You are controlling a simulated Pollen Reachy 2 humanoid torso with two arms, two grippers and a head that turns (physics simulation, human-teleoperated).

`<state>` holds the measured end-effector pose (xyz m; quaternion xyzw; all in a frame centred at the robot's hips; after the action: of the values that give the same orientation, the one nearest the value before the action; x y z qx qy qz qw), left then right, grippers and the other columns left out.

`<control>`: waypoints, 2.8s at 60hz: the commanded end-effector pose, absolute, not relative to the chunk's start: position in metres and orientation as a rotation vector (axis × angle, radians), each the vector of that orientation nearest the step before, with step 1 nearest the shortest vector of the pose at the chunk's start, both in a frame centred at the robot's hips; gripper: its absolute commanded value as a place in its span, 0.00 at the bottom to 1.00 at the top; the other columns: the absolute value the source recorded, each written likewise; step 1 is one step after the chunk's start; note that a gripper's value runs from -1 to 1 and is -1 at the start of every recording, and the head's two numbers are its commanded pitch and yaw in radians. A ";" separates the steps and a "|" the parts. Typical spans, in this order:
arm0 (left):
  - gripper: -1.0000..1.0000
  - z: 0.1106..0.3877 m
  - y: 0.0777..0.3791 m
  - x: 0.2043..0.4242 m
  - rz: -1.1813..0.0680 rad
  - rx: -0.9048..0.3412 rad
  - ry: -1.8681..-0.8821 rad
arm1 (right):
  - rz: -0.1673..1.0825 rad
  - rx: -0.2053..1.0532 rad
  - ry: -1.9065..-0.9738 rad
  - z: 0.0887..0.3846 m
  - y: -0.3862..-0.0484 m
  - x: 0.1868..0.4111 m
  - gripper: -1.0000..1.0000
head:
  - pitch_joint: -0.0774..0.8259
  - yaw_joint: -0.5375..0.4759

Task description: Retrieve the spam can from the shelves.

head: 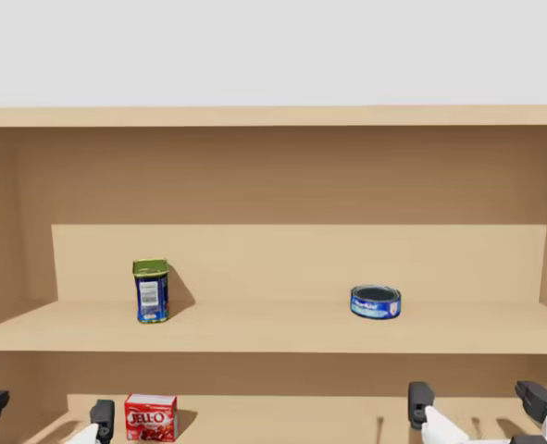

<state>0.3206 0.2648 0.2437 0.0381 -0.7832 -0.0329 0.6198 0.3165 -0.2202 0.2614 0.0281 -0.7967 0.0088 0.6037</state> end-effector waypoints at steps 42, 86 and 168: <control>0.00 0.258 0.257 0.307 -0.052 0.073 -1.787 | -0.026 0.117 -1.823 0.263 -0.220 0.314 0.00 | 0.21 0.79; 0.00 0.374 0.207 0.288 -0.160 -0.114 -1.748 | -0.032 0.111 -1.814 0.262 -0.224 0.315 0.00 | 0.22 0.80; 1.00 0.406 0.171 0.383 -0.036 0.009 -1.789 | -0.064 0.126 -1.813 0.265 -0.231 0.315 0.00 | 0.24 0.80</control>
<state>0.3981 0.1680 0.3756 -0.0015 -0.7511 -0.0108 0.6601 0.3149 -0.2337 0.2668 0.0500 -0.7879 -0.0233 0.6133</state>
